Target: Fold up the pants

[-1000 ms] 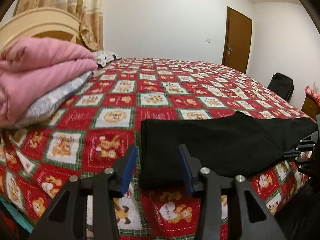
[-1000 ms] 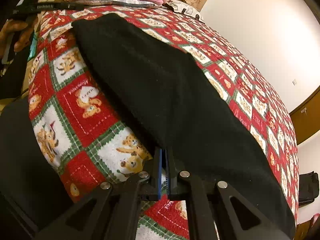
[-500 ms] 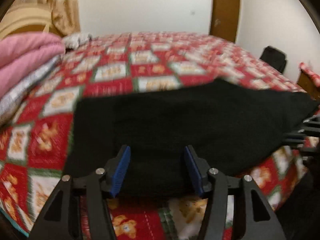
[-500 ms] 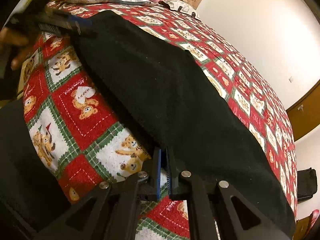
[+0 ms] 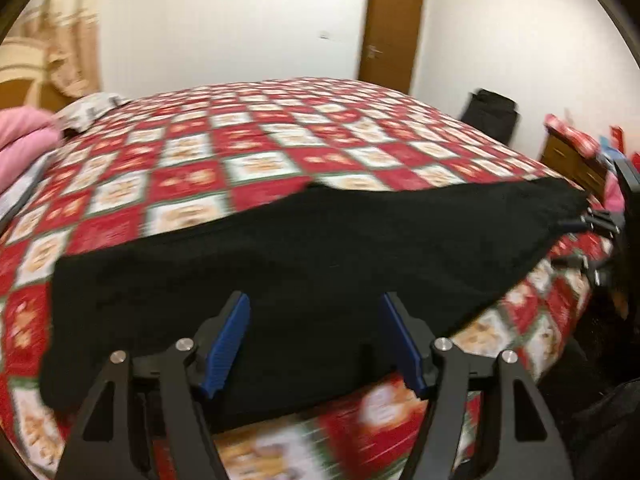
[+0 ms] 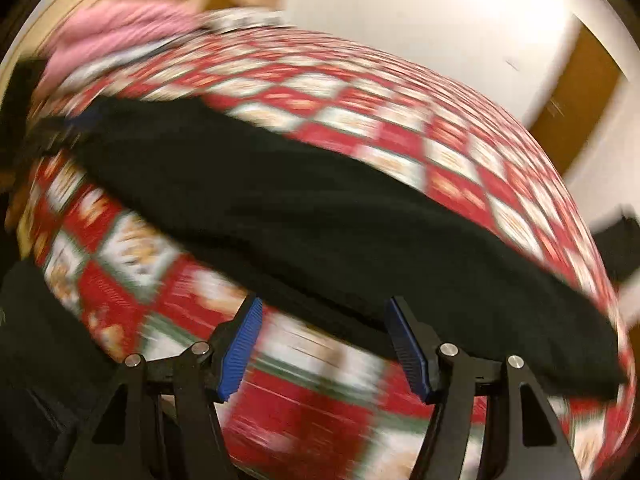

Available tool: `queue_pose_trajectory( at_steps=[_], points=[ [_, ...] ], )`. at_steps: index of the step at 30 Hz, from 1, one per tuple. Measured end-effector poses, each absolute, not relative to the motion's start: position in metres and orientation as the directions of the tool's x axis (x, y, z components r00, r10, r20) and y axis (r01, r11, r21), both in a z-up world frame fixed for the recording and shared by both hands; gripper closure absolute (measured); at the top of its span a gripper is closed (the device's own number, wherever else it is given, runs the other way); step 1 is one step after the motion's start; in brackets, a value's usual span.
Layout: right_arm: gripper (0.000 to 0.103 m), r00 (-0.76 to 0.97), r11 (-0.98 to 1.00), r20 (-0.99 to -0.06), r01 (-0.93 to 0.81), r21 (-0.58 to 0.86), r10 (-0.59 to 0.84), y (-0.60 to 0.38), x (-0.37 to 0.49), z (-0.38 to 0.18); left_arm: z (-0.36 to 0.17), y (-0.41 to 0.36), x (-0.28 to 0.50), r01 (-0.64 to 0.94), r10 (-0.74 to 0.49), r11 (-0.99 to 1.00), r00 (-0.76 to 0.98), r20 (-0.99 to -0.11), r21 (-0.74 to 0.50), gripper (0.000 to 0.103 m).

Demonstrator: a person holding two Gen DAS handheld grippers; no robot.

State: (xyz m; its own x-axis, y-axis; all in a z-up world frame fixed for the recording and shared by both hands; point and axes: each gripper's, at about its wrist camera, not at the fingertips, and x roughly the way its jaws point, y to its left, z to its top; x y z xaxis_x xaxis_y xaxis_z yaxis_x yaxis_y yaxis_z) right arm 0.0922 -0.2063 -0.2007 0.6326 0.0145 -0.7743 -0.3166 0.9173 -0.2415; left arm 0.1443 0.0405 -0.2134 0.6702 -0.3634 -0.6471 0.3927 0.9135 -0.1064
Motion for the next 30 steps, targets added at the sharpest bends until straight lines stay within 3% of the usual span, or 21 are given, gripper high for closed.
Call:
queue_pose_trajectory(
  at_steps=[6, 13, 18, 27, 30],
  points=[
    [0.042, 0.643, 0.971, -0.738, 0.04, -0.234, -0.204, -0.324, 0.087, -0.175, -0.209, -0.015, 0.147, 0.505, -0.433, 0.859, 0.627, -0.647, -0.086, 0.033],
    [0.044, 0.643, 0.92, -0.708, 0.391, -0.024, -0.292, -0.447, 0.066, -0.136, -0.212, -0.038, 0.155, 0.543, -0.481, 0.829, 0.575, -0.661, -0.13, 0.033],
    [0.063, 0.652, 0.889, -0.734, 0.431, 0.153, -0.19, -0.492, 0.062, -0.144, -0.223, -0.047, 0.159, 0.533, -0.46, 0.837, 0.566, -0.684, -0.122, 0.033],
    [0.063, 0.734, 0.832, -0.679, 0.378, 0.406, -0.002, -0.512, 0.066, -0.145, -0.227, -0.037, 0.163, 0.498, -0.439, 0.858, 0.582, -0.684, -0.127, 0.033],
    [0.063, 0.739, 0.846, -0.674, 0.362, 0.391, -0.004, -0.507, 0.066, -0.141, -0.227, -0.034, 0.164, 0.486, -0.445, 0.862, 0.586, -0.677, -0.146, 0.033]
  ],
)
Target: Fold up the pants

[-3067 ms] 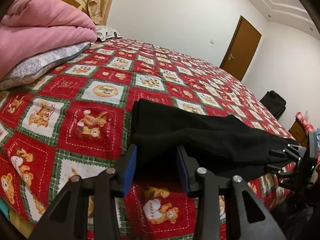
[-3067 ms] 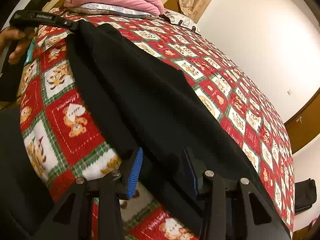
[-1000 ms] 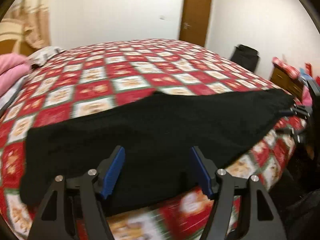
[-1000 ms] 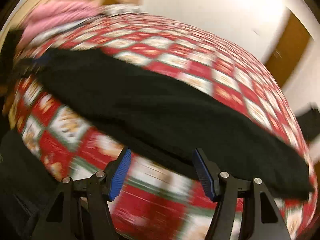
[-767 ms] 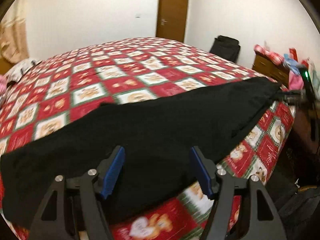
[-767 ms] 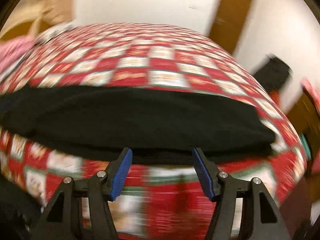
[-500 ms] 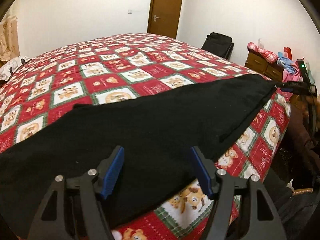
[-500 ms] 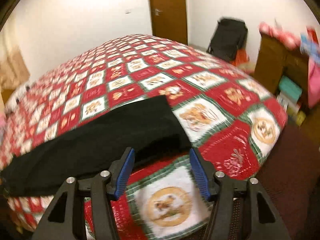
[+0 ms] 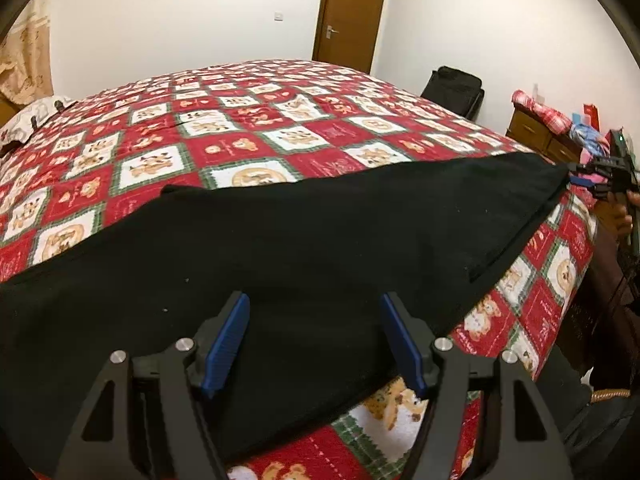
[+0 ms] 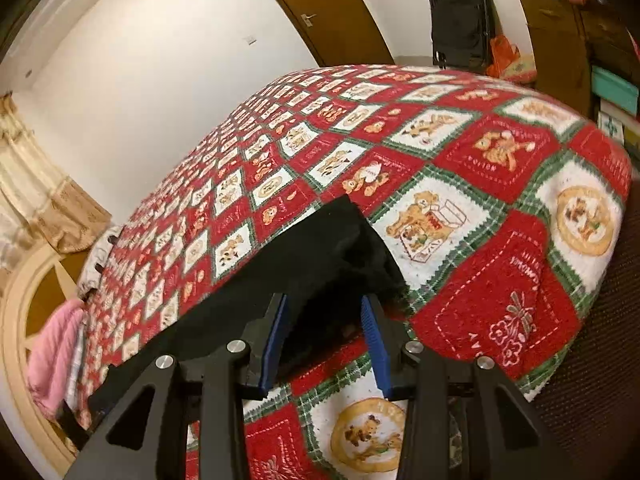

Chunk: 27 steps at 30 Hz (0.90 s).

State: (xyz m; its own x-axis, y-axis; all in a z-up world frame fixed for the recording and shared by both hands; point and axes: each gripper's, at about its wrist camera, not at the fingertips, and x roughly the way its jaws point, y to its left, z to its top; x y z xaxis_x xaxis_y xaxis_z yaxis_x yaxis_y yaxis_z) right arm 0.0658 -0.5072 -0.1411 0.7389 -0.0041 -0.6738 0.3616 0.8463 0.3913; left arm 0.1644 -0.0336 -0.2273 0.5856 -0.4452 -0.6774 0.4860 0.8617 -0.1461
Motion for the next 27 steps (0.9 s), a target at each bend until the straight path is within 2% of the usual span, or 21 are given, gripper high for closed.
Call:
queue_pose_trajectory(
  at_steps=[7, 13, 14, 15, 16, 23, 27],
  points=[
    [0.063, 0.745, 0.838, -0.666, 0.375, 0.397, -0.018, -0.508, 0.061, -0.134, -0.228, -0.035, 0.164, 0.486, -0.434, 0.864, 0.591, -0.68, -0.129, 0.033],
    [0.063, 0.718, 0.831, -0.696, 0.401, 0.385, -0.024, -0.511, 0.078, -0.147, -0.229, -0.035, 0.164, 0.486, -0.435, 0.865, 0.595, -0.676, -0.129, 0.033],
    [0.066, 0.723, 0.823, -0.691, 0.402, 0.401, -0.016, -0.514, 0.082, -0.15, -0.229, -0.035, 0.164, 0.487, -0.433, 0.864, 0.596, -0.677, -0.124, 0.033],
    [0.091, 0.725, 0.817, -0.689, 0.407, 0.407, -0.018, -0.516, 0.085, -0.153, -0.23, -0.035, 0.164, 0.489, -0.431, 0.864, 0.597, -0.677, -0.119, 0.033],
    [0.098, 0.721, 0.823, -0.693, 0.411, 0.393, -0.029, -0.516, 0.089, -0.154, -0.23, -0.035, 0.164, 0.491, -0.431, 0.863, 0.597, -0.676, -0.116, 0.033],
    [0.099, 0.786, 0.857, -0.615, 0.362, 0.368, -0.068, -0.503, 0.069, -0.122, -0.232, -0.034, 0.165, 0.497, -0.436, 0.86, 0.596, -0.674, -0.117, 0.033],
    [0.099, 0.759, 0.84, -0.644, 0.411, 0.355, -0.099, -0.516, 0.066, -0.13, -0.232, -0.034, 0.165, 0.499, -0.436, 0.859, 0.597, -0.673, -0.114, 0.033]
  ],
)
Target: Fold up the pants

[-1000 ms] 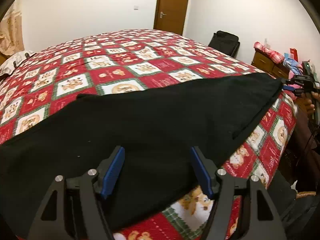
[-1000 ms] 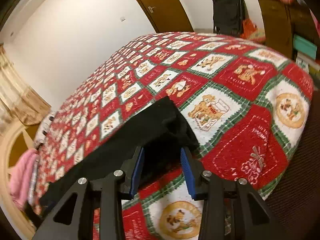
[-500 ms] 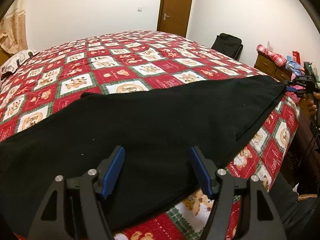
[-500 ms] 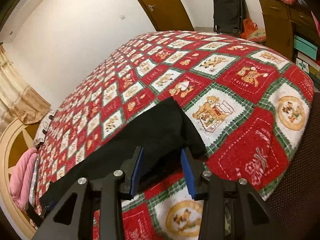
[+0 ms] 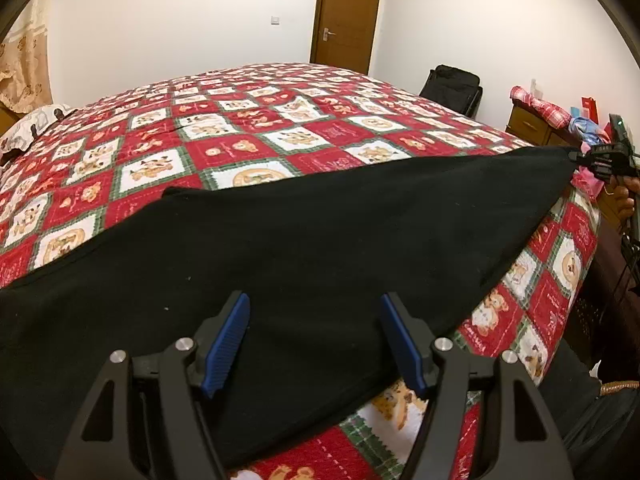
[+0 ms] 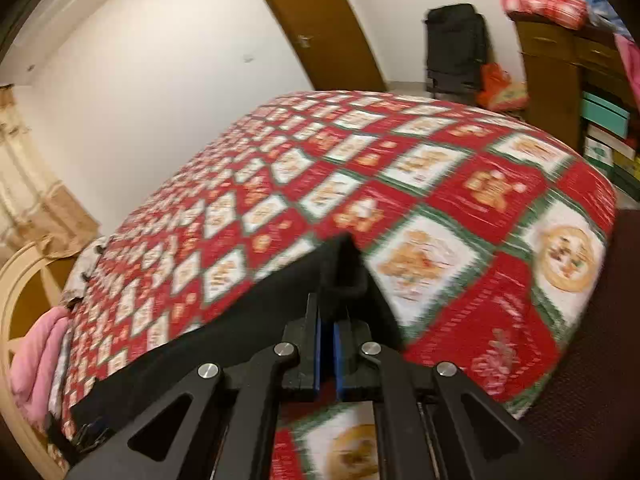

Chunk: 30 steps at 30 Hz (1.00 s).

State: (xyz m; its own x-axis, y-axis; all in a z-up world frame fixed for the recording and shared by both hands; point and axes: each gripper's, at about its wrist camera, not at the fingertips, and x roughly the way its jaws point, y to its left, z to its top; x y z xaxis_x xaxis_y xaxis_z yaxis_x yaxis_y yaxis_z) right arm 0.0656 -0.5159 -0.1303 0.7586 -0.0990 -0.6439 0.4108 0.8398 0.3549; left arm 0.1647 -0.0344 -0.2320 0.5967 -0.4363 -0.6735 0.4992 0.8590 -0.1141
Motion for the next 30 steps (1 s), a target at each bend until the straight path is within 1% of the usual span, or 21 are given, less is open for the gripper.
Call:
queue_pose_trajectory(
  at_steps=[2, 5, 6, 7, 8, 9, 10, 12, 14, 16, 17, 19, 20, 22, 24, 25, 27, 29, 30],
  points=[
    [0.098, 0.742, 0.833, -0.666, 0.417, 0.364, -0.08, -0.523, 0.068, -0.142, -0.232, -0.035, 0.165, 0.5, -0.437, 0.858, 0.597, -0.673, -0.113, 0.033],
    [0.097, 0.712, 0.846, -0.696, 0.426, 0.32, -0.095, -0.525, 0.074, -0.156, -0.232, -0.035, 0.164, 0.507, -0.435, 0.855, 0.593, -0.677, -0.105, 0.032],
    [0.094, 0.717, 0.853, -0.69, 0.419, 0.311, -0.101, -0.524, 0.074, -0.157, -0.232, -0.035, 0.164, 0.508, -0.436, 0.855, 0.591, -0.678, -0.106, 0.032],
    [0.089, 0.72, 0.86, -0.684, 0.419, 0.292, -0.118, -0.522, 0.073, -0.155, -0.231, -0.035, 0.163, 0.509, -0.437, 0.854, 0.589, -0.679, -0.108, 0.032],
    [0.073, 0.717, 0.863, -0.683, 0.425, 0.273, -0.137, -0.52, 0.073, -0.153, -0.231, -0.034, 0.163, 0.511, -0.438, 0.853, 0.586, -0.682, -0.109, 0.032],
    [0.046, 0.712, 0.861, -0.678, 0.448, 0.239, -0.182, -0.519, 0.07, -0.148, -0.231, -0.034, 0.163, 0.513, -0.439, 0.852, 0.584, -0.683, -0.108, 0.032],
    [0.038, 0.701, 0.848, -0.671, 0.489, 0.207, -0.241, -0.52, 0.065, -0.143, -0.23, -0.033, 0.162, 0.515, -0.439, 0.851, 0.582, -0.684, -0.108, 0.032],
    [0.037, 0.701, 0.822, -0.64, 0.539, 0.187, -0.314, -0.522, 0.054, -0.131, -0.23, -0.032, 0.161, 0.515, -0.437, 0.851, 0.581, -0.687, -0.106, 0.032],
    [0.037, 0.734, 0.819, -0.588, 0.539, 0.198, -0.341, -0.516, 0.045, -0.114, -0.229, -0.031, 0.162, 0.508, -0.439, 0.853, 0.582, -0.685, -0.115, 0.032],
    [0.037, 0.774, 0.856, -0.558, 0.476, 0.202, -0.299, -0.502, 0.048, -0.103, -0.228, -0.031, 0.161, 0.503, -0.437, 0.856, 0.585, -0.683, -0.116, 0.032],
    [0.037, 0.794, 0.889, -0.561, 0.408, 0.206, -0.234, -0.492, 0.057, -0.101, -0.228, -0.031, 0.161, 0.5, -0.436, 0.858, 0.587, -0.682, -0.118, 0.032],
    [0.037, 0.807, 0.921, -0.581, 0.3, 0.247, -0.107, -0.478, 0.076, -0.104, -0.228, -0.03, 0.161, 0.496, -0.436, 0.86, 0.589, -0.681, -0.122, 0.032],
    [0.037, 0.802, 0.925, -0.596, 0.245, 0.291, -0.025, -0.473, 0.091, -0.11, -0.228, -0.03, 0.16, 0.493, -0.436, 0.861, 0.59, -0.679, -0.124, 0.032],
    [0.037, 0.773, 0.927, -0.633, 0.217, 0.307, 0.029, -0.469, 0.113, -0.123, -0.228, -0.028, 0.16, 0.491, -0.437, 0.862, 0.592, -0.677, -0.126, 0.032],
    [0.037, 0.729, 0.921, -0.684, 0.247, 0.301, 0.029, -0.473, 0.137, -0.142, -0.228, -0.025, 0.159, 0.487, -0.429, 0.866, 0.597, -0.677, -0.119, 0.032],
    [0.037, 0.711, 0.917, -0.703, 0.279, 0.284, 0.001, -0.478, 0.144, -0.149, -0.228, -0.023, 0.16, 0.485, -0.426, 0.867, 0.6, -0.678, -0.116, 0.032],
    [0.037, 0.662, 0.891, -0.742, 0.394, 0.226, -0.104, -0.494, 0.153, -0.163, -0.228, -0.018, 0.16, 0.475, -0.413, 0.874, 0.607, -0.679, -0.106, 0.032],
    [0.037, 0.661, 0.866, -0.748, 0.409, 0.286, -0.065, -0.504, 0.154, -0.166, -0.227, -0.012, 0.161, 0.466, -0.409, 0.878, 0.613, -0.676, -0.109, 0.032],
    [0.037, 0.66, 0.867, -0.748, 0.412, 0.28, -0.072, -0.502, 0.153, -0.163, -0.225, -0.009, 0.162, 0.458, -0.403, 0.883, 0.62, -0.673, -0.107, 0.032]
  ],
)
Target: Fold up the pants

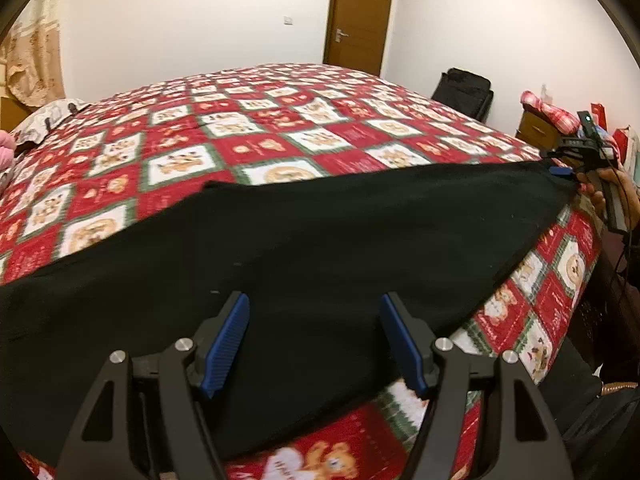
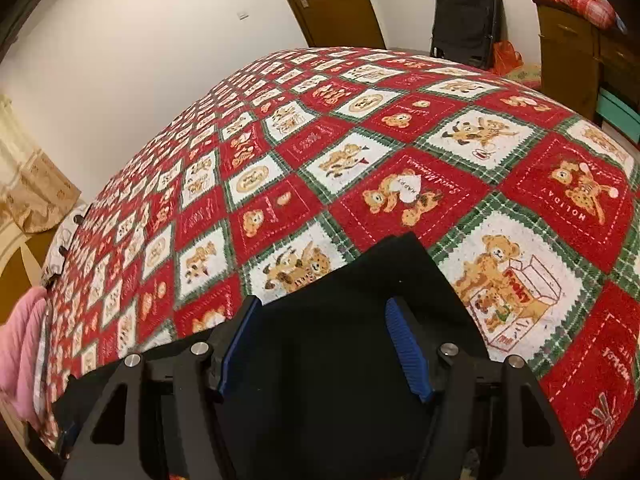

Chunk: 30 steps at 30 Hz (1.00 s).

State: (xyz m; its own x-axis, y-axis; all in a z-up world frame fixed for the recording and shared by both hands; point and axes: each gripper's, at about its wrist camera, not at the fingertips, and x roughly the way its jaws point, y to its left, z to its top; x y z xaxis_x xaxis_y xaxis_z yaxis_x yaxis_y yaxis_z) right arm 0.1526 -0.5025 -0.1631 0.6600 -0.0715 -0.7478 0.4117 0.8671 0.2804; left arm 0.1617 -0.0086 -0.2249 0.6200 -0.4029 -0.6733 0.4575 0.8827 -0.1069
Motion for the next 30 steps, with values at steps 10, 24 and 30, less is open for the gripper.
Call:
queue_pose_trajectory(
  at_steps=[10, 24, 30],
  points=[
    [0.037, 0.613, 0.951, -0.763, 0.057, 0.304, 0.207, -0.345, 0.202, -0.159, -0.219, 0.033, 0.173, 0.329, -0.33, 0.935, 0.684, -0.651, -0.128, 0.031],
    [0.046, 0.242, 0.859, -0.83, -0.249, 0.448, 0.503, -0.049, 0.324, -0.211, -0.239, 0.032, 0.156, 0.351, -0.298, 0.935, 0.696, -0.653, -0.053, 0.013],
    [0.055, 0.102, 0.843, -0.847, -0.209, 0.495, 0.522, -0.017, 0.35, -0.24, -0.24, 0.038, 0.155, 0.358, -0.332, 0.929, 0.697, -0.635, -0.094, 0.013]
  ],
)
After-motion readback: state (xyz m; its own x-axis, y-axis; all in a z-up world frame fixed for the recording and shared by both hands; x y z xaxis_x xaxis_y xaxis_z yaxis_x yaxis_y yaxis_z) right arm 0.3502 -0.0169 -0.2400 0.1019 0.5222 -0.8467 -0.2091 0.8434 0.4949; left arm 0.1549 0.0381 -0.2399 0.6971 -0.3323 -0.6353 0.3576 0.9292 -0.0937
